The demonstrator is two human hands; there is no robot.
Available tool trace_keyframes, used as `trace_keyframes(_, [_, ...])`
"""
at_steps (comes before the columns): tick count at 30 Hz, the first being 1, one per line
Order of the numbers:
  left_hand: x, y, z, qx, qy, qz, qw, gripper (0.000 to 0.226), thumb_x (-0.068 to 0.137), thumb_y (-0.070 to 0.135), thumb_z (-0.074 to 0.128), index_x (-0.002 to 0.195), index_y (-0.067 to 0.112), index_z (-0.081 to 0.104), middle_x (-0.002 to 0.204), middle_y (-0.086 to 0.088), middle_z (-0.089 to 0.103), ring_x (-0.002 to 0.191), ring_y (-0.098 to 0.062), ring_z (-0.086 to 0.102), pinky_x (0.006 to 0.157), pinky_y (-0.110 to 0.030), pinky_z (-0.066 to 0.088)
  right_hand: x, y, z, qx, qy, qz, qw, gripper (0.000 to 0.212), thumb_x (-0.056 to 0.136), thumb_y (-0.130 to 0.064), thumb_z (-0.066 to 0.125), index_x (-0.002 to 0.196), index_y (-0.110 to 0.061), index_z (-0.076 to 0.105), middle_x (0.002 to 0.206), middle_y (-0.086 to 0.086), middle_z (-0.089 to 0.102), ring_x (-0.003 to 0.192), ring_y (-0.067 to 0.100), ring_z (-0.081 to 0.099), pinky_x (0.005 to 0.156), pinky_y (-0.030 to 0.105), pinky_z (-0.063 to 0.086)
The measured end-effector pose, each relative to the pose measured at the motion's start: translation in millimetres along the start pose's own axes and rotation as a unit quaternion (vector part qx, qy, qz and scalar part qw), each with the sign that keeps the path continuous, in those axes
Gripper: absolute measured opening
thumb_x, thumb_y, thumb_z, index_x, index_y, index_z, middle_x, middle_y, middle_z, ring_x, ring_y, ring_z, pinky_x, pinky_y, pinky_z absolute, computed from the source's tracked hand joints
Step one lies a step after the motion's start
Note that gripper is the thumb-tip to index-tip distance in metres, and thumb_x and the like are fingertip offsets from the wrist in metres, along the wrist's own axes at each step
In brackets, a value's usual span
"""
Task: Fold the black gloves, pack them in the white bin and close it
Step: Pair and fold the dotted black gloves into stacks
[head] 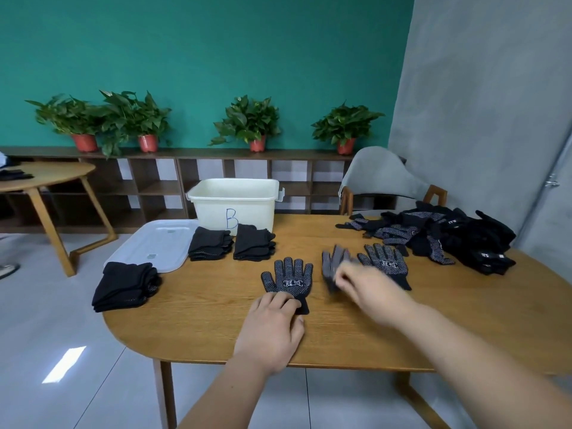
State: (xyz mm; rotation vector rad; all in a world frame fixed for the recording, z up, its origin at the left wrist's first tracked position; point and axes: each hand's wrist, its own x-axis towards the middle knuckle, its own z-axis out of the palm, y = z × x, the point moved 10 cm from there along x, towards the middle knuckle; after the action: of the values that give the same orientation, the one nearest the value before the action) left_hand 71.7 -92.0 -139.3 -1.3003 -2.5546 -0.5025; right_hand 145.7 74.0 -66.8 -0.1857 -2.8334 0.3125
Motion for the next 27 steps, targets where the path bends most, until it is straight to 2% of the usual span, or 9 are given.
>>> trace_keyframes(2, [0.6, -0.3, -0.4, 0.001, 0.005, -0.001, 1.0, 0.049, 0.106, 0.052, 0.027, 0.138, 0.034, 0.059, 0.133, 0.018, 0.051, 0.126, -0.011, 0.042, 0.113, -0.032, 0.033, -15.0, 11.2, 42.8, -0.006, -0.065, 0.002, 0.998, 0.015, 0.108, -0.04, 0.045, 0.096, -0.032, 0.049, 0.099, -0.015, 0.056, 0.093, 0.009, 0.054, 0.087, 0.036, 0.051])
trace_keyframes(6, [-0.7, -0.2, -2.7, 0.007, 0.021, -0.001, 1.0, 0.041, 0.104, 0.052, 0.03, 0.124, 0.033, 0.061, 0.121, 0.015, 0.049, 0.118, -0.013, 0.042, 0.104, -0.032, 0.038, -22.9, 18.1, 46.2, 0.048, 0.029, 0.021, 0.998, 0.013, 0.108, -0.04, 0.044, 0.1, -0.034, 0.052, 0.104, -0.018, 0.052, 0.1, 0.007, 0.05, 0.088, 0.032, 0.047])
trace_keyframes(8, [-1.6, -1.2, -3.6, 0.007, 0.026, -0.003, 1.0, 0.038, 0.104, 0.053, 0.032, 0.121, 0.031, 0.059, 0.119, 0.013, 0.045, 0.118, -0.013, 0.039, 0.104, -0.031, 0.039, -23.5, 20.6, 43.3, 0.035, 0.077, 0.058, 0.995, 0.017, 0.108, -0.043, 0.045, 0.117, -0.035, 0.056, 0.124, -0.017, 0.054, 0.12, 0.01, 0.05, 0.098, 0.031, 0.047])
trace_keyframes(9, [-1.5, -1.7, -4.6, -0.001, 0.03, -0.004, 1.0, 0.038, 0.104, 0.054, 0.034, 0.122, 0.03, 0.057, 0.12, 0.012, 0.043, 0.119, -0.012, 0.038, 0.104, -0.031, 0.04, -22.7, 22.3, 50.7, 0.015, 0.063, 0.08, 0.995, 0.031, 0.108, -0.048, 0.043, 0.134, -0.033, 0.054, 0.143, -0.013, 0.05, 0.136, 0.013, 0.043, 0.11, 0.032, 0.043])
trace_keyframes(11, [-0.6, -2.3, -3.0, -0.018, 0.028, -0.002, 0.999, 0.042, 0.104, 0.055, 0.035, 0.133, 0.029, 0.053, 0.132, 0.009, 0.041, 0.129, -0.012, 0.037, 0.11, -0.032, 0.039, -19.9, 24.4, 77.7, -0.02, -0.034, 0.107, 0.993, 0.059, 0.107, -0.06, 0.031, 0.161, -0.036, 0.031, 0.171, -0.008, 0.021, 0.159, 0.018, 0.013, 0.128, 0.038, 0.019])
trace_keyframes(13, [1.1, -3.0, 3.7, -0.018, 0.007, 0.002, 1.0, 0.055, 0.106, 0.058, 0.032, 0.152, 0.03, 0.043, 0.155, 0.009, 0.035, 0.15, -0.014, 0.026, 0.124, -0.035, 0.029, -17.5, 26.0, 96.9, -0.054, -0.115, 0.107, 0.986, 0.066, 0.106, -0.065, 0.018, 0.166, -0.04, 0.012, 0.175, -0.007, -0.001, 0.161, 0.019, -0.005, 0.13, 0.041, 0.003])
trace_keyframes(16, [3.5, -5.3, 16.4, -0.002, -0.046, -0.001, 0.999, 0.068, 0.107, 0.065, 0.021, 0.167, 0.033, 0.023, 0.174, 0.011, 0.014, 0.162, -0.014, -0.002, 0.132, -0.037, 0.007, -12.9, 24.6, 94.3, -0.062, -0.149, 0.094, 0.982, 0.06, 0.109, -0.059, 0.018, 0.166, -0.043, 0.006, 0.175, -0.008, -0.008, 0.161, 0.02, -0.01, 0.13, 0.043, 0.0])
trace_keyframes(20, [6.0, -4.9, 28.8, 0.02, -0.117, -0.003, 0.993, 0.072, 0.104, 0.072, 0.013, 0.168, 0.038, 0.013, 0.177, 0.011, 0.002, 0.162, -0.014, -0.012, 0.132, -0.04, -0.002, -9.2, 18.0, 85.2, -0.07, -0.119, 0.096, 0.986, 0.063, 0.11, -0.055, 0.02, 0.167, -0.036, 0.002, 0.175, -0.009, -0.01, 0.161, 0.017, -0.013, 0.131, 0.042, -0.001])
trace_keyframes(27, [9.0, -5.2, 36.8, 0.042, -0.156, 0.001, 0.987, 0.074, 0.101, 0.078, 0.009, 0.167, 0.045, 0.009, 0.176, 0.012, -0.005, 0.161, -0.017, -0.018, 0.131, -0.043, -0.007, -9.3, 12.6, 107.2, -0.086, -0.151, 0.108, 0.979, 0.067, 0.106, -0.066, 0.008, 0.166, -0.039, -0.006, 0.173, -0.011, -0.018, 0.16, 0.017, -0.018, 0.13, 0.046, -0.006])
